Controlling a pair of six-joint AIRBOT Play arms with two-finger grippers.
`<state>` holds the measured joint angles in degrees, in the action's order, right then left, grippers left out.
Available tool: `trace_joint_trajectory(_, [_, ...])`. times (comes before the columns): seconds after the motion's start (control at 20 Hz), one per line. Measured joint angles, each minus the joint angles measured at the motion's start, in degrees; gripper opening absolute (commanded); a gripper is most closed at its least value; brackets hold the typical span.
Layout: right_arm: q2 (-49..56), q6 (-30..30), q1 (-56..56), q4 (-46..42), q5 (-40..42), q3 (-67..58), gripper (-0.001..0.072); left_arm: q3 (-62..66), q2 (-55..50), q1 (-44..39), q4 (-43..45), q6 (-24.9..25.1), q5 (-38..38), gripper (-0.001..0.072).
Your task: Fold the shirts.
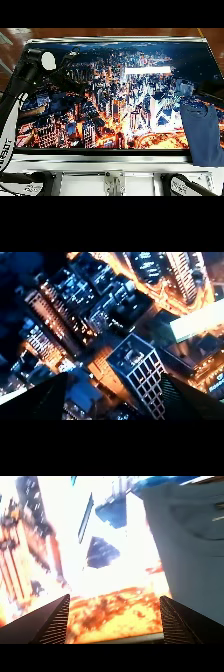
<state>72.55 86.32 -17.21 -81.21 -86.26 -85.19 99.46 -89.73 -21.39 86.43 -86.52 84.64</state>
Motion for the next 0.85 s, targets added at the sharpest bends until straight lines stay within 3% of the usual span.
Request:
trace_joint_trajectory(0.35, [3.1,0.2,12.3,-0.9,-2.4,0.0,0.0676,0.0,-0.2,0.8,1.2,-2.9,1.0,0.0699])
trace_joint_trajectory(0.85, [3.5,0.2,15.1,-0.8,-2.8,0.0,0.0677,0.0,-0.3,1.1,0.6,-2.9,0.1,0.07])
